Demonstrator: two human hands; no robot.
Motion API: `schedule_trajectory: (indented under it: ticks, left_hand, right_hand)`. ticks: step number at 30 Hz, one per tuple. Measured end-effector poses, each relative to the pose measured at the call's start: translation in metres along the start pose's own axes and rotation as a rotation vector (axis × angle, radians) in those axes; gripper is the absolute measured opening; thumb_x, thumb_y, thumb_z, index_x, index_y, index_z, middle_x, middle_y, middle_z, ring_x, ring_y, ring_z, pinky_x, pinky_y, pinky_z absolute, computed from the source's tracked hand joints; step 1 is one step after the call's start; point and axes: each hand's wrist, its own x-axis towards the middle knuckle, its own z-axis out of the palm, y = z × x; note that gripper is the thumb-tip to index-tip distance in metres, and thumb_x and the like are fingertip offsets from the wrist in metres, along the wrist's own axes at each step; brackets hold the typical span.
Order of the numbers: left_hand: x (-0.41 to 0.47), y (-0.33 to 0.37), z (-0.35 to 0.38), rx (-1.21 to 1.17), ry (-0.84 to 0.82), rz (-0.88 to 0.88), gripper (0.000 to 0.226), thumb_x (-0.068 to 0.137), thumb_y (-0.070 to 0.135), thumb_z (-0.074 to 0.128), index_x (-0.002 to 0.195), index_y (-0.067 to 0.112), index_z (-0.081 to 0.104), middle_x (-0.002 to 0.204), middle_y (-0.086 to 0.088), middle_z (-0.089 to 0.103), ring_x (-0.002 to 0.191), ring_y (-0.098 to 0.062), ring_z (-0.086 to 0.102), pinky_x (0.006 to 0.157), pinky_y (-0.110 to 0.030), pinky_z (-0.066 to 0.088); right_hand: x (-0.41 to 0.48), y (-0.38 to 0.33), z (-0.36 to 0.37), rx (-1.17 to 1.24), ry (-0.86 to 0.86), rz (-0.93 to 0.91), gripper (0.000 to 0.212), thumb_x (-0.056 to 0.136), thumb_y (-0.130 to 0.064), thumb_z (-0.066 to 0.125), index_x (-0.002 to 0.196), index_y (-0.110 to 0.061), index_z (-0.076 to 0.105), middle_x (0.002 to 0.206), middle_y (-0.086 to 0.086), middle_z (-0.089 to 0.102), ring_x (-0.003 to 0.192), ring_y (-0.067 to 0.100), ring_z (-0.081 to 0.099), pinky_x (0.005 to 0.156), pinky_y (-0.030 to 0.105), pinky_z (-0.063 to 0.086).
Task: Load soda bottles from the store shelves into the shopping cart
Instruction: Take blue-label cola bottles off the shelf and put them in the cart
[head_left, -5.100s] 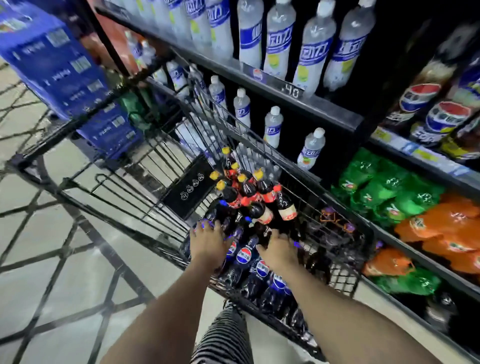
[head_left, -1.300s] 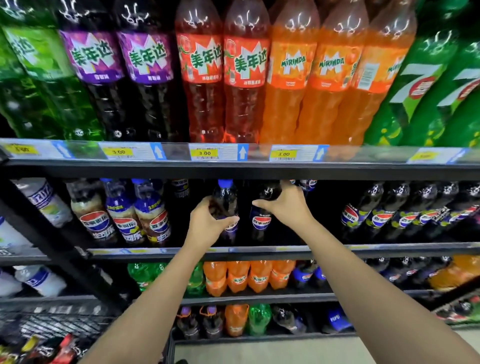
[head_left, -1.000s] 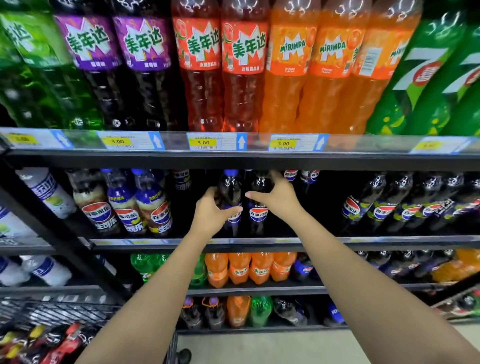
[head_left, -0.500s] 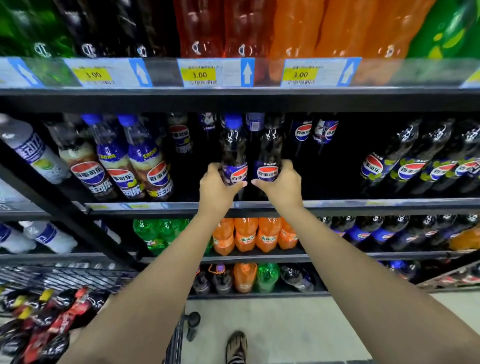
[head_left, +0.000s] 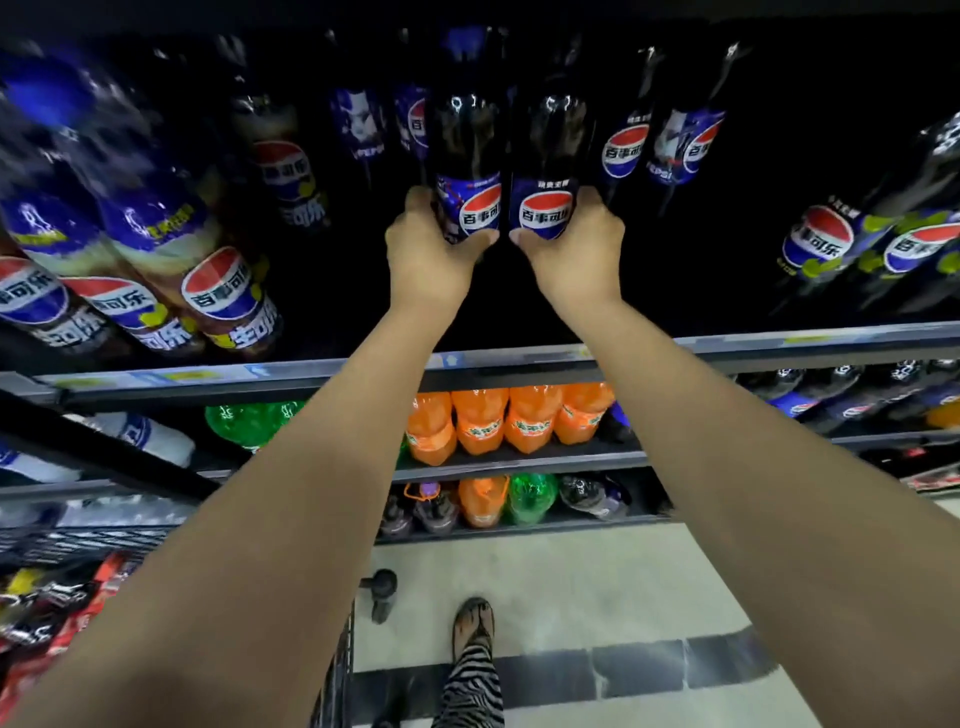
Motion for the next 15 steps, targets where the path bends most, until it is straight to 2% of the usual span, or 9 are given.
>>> schedule_trajectory:
  ticks: [3,6,9,11,15]
  left_hand:
    - [0.019,0.003,0.014,-0.005,0.011,0.002,0.059,0.073,0.028,0.083,0.119,0.005,0.056,0.113,-0.007,0.069,0.099,-0.015,0.066,0.075,-0.012,0.045]
    - [0.035,0.004,0.027,-0.022,0.005,0.007,0.058,0.075,0.025,0.081,0.123,0.006,0.055,0.119,-0.006,0.067,0.107,-0.014,0.064,0.077,-0.005,0.039]
    - [0.048,0.004,0.035,-0.047,-0.008,0.005,0.056,0.076,0.025,0.081,0.123,0.008,0.055,0.118,-0.002,0.067,0.100,-0.004,0.062,0.073,0.001,0.038]
    - [0.054,0.005,0.039,-0.058,-0.019,-0.015,0.056,0.076,0.025,0.081,0.123,0.009,0.055,0.118,-0.002,0.067,0.096,0.000,0.058,0.073,0.000,0.038]
    - [0.065,0.006,0.045,-0.064,-0.033,-0.011,0.055,0.077,0.022,0.080,0.123,0.008,0.054,0.117,-0.002,0.066,0.095,-0.001,0.058,0.070,0.002,0.039]
  right_hand:
    - [0.025,0.004,0.008,-0.010,0.000,0.019,0.049,0.075,-0.025,0.078,0.112,-0.003,0.054,0.114,0.009,0.064,0.106,0.021,0.061,0.067,0.008,0.032]
    - [0.045,0.009,0.014,0.006,0.015,0.034,0.049,0.074,-0.025,0.079,0.111,-0.004,0.055,0.114,0.008,0.064,0.107,0.021,0.061,0.071,0.013,0.040]
    - [0.061,0.012,0.019,0.028,0.012,0.026,0.049,0.074,-0.023,0.079,0.112,-0.004,0.055,0.117,0.008,0.063,0.109,0.020,0.060,0.073,0.009,0.039]
    - [0.067,0.013,0.022,0.037,0.020,0.025,0.050,0.075,-0.021,0.079,0.115,-0.003,0.054,0.121,0.009,0.062,0.114,0.020,0.058,0.077,0.008,0.037]
    - [0.074,0.011,0.026,0.068,0.052,0.047,0.056,0.076,-0.019,0.078,0.120,-0.001,0.050,0.124,0.012,0.061,0.116,0.021,0.058,0.086,0.017,0.044]
